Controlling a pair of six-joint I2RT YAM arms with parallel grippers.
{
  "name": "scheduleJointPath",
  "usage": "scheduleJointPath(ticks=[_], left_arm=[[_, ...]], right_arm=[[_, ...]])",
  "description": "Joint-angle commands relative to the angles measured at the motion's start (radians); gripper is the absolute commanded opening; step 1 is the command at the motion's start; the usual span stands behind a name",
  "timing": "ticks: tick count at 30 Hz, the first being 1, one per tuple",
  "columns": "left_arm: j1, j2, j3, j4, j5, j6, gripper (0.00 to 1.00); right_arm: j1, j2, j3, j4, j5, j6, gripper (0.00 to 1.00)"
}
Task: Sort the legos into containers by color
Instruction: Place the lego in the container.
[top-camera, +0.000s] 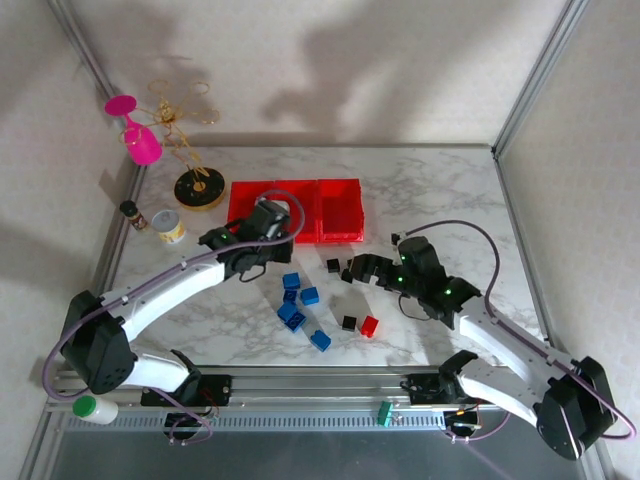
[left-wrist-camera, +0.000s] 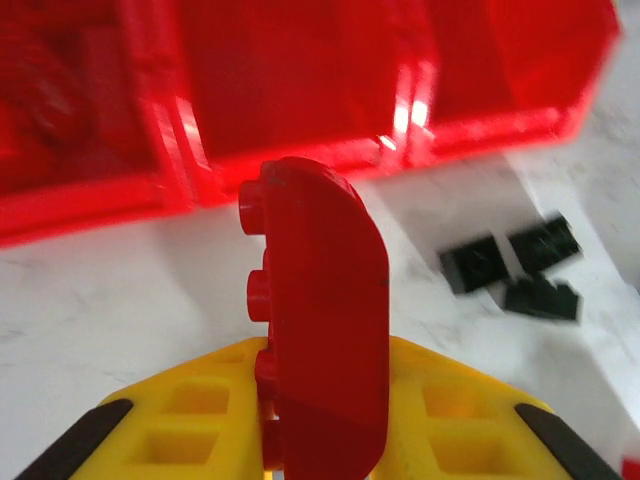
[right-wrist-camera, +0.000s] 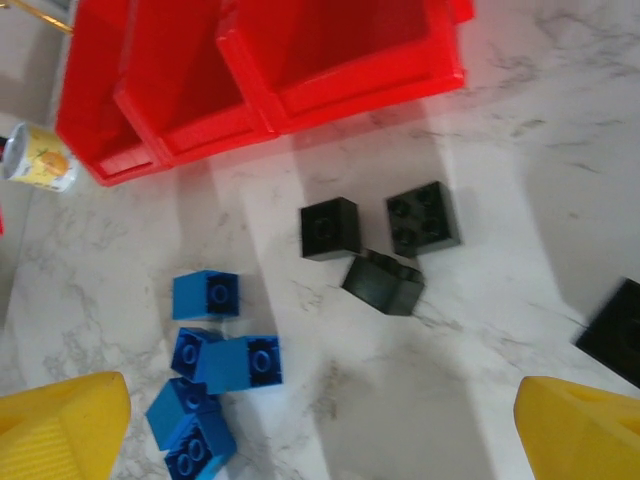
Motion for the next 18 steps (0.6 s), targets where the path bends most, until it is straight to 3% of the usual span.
scheduleJointPath(ticks=[1, 8, 18], left_arm=[[0.085, 0.008, 0.048, 0.029, -0.046, -0.014, 0.1], [0.233, 0.139, 0.122, 0.112, -0.049, -0.018, 0.1], [0.318, 0.384, 0.261, 0.153, -0.117, -0.019, 0.1]], right_arm=[[0.037, 0.043, 0.052, 0.111, 0.012, -0.019, 0.99], [0.059, 0.123, 0.077, 0.173, 0.029, -0.013, 0.99], [0.059, 0.164, 0.081, 0.192, 0.042, -0.018, 0.99]])
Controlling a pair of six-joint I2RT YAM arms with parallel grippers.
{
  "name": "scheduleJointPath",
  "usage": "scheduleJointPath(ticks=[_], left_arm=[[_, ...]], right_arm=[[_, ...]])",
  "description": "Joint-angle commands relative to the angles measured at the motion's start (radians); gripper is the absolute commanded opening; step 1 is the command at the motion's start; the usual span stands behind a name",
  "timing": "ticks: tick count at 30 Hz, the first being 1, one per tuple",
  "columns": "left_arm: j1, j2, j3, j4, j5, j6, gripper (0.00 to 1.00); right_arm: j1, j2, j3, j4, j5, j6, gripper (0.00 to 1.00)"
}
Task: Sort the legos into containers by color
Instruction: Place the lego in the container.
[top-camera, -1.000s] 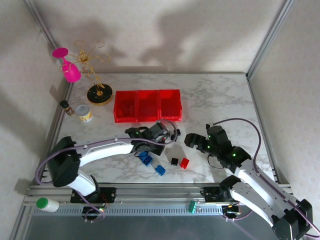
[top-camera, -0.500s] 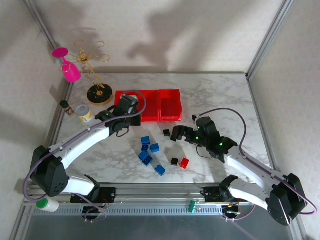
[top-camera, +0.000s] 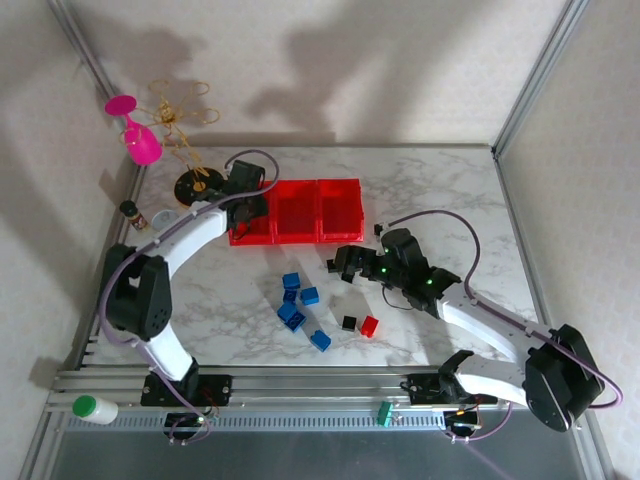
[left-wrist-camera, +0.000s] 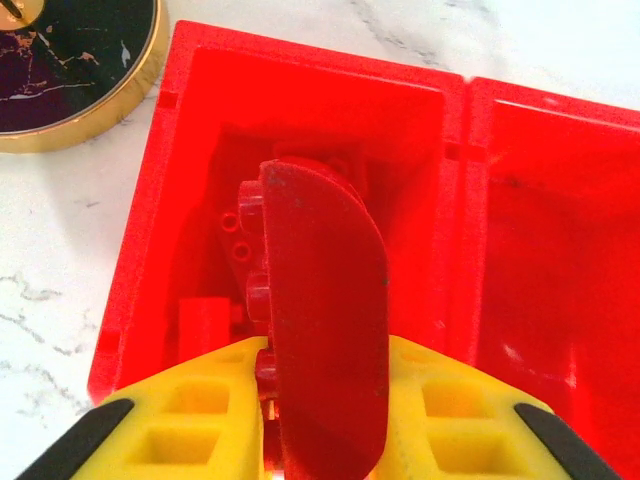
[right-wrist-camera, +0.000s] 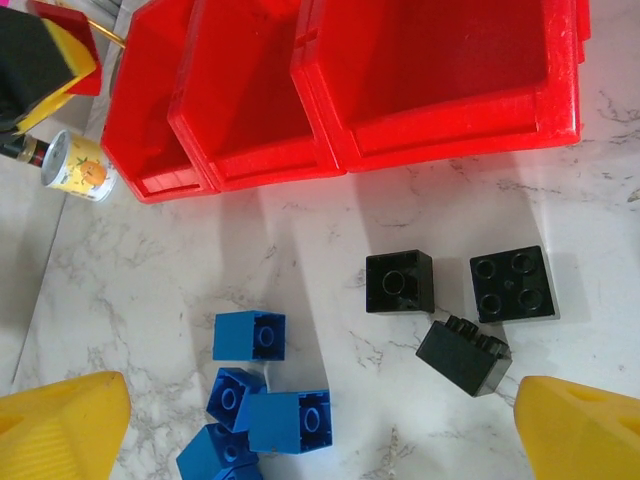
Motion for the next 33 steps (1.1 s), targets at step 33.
scheduleJointPath(ticks=[33], left_arm=[[-0.189, -0.185, -0.046, -0.019, 0.034, -0.07, 0.5]], right_arm=[[-0.124, -0.064, 0.022, -0.151, 0.088, 0.0, 0.99]])
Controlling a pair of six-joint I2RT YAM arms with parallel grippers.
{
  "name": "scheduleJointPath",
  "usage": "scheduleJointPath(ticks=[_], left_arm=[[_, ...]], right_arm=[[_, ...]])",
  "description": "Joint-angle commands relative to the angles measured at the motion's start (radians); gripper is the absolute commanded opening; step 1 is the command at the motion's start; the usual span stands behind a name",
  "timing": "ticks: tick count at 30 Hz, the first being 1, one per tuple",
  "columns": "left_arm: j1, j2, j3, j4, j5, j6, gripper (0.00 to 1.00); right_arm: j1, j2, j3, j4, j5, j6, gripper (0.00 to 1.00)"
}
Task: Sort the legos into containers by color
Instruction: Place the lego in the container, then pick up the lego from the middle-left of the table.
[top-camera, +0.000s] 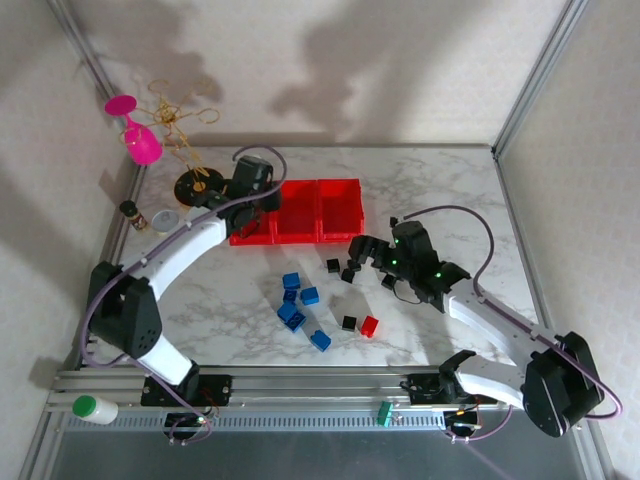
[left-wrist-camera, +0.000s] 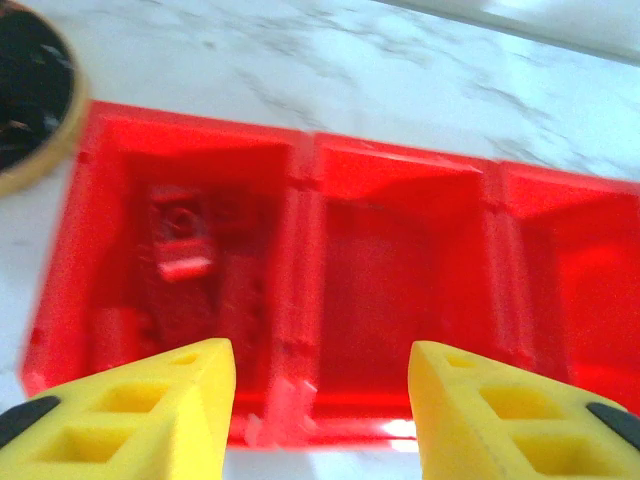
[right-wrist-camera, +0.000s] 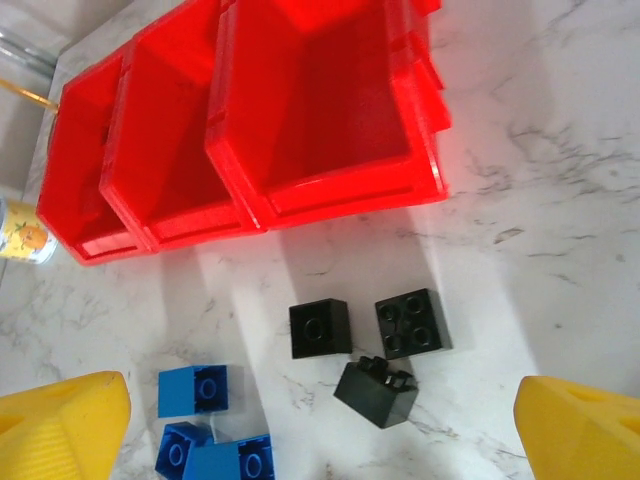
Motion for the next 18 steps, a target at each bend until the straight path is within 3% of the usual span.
scheduleJointPath(ticks=[1, 9, 18], left_arm=[[-0.09, -0.054, -0.064, -0.023, 0.035, -0.046, 0.51], [-0.352, -0.112, -0.148, -0.001, 0.025, -0.192, 0.55], [-0.59, -0.014, -0.127, 0.021, 0.004, -0.287, 0.6]], right_arm=[[-0.03, -0.044, -0.021, -0.062, 0.035, 0.015, 0.99], [-0.109, -0.091, -0.085, -0.112, 0.036, 0.032, 0.99], [-0.184, -0.154, -0.15, -0.139, 0.029, 0.049, 0.99]])
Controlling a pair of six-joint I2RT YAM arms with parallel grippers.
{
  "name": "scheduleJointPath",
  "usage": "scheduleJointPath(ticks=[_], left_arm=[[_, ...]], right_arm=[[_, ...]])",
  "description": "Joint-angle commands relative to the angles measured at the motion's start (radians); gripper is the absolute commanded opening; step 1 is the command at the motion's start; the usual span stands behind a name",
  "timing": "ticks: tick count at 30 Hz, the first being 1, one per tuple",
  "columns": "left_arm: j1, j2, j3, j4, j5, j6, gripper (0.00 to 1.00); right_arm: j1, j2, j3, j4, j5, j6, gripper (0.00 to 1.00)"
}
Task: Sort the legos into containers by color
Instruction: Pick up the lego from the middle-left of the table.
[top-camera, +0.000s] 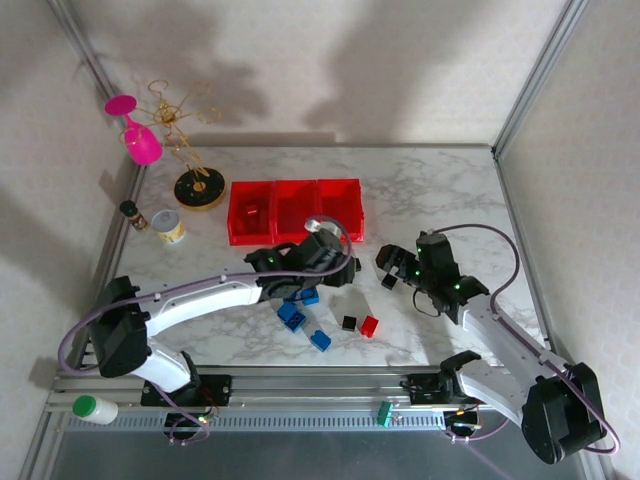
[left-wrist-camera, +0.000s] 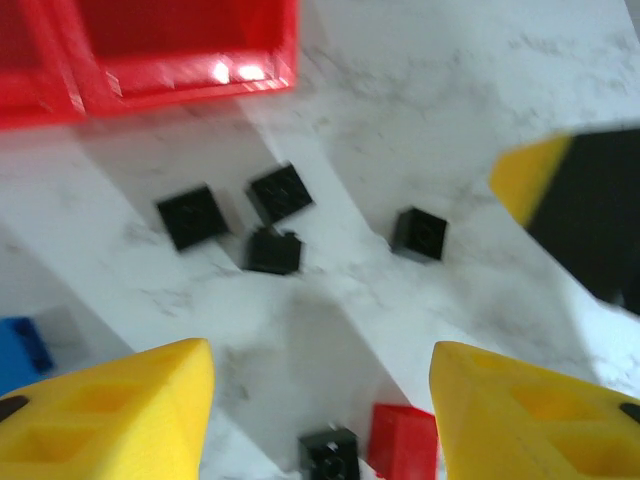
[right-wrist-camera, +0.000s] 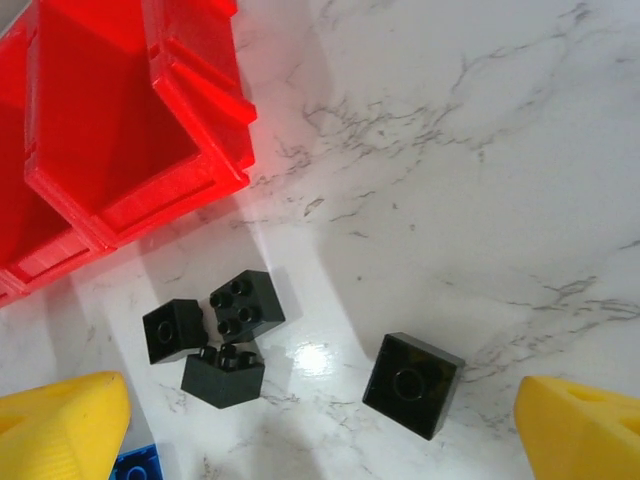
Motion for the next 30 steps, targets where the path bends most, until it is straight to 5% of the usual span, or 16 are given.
scheduleJointPath(ticks=[1, 16, 30], left_arm=[[-0.057, 0.058, 0.019, 0.0, -0.029, -0.057, 0.6], [-0.238, 0.331, 0.177, -0.056, -0.008, -0.017, 0.61], [-0.267, 0.504, 0.242, -0.103, -0.066, -0.038, 0.57]], right_arm=[[-0.028, -0.024, -0.028, -0.025, 0.008, 0.019, 0.99], [-0.125, -0.058, -0.082, -0.035, -0.012, 0.029, 0.99], [-0.202, -0.089, -0.099, -0.041, -0.058, 0.006, 0.99]])
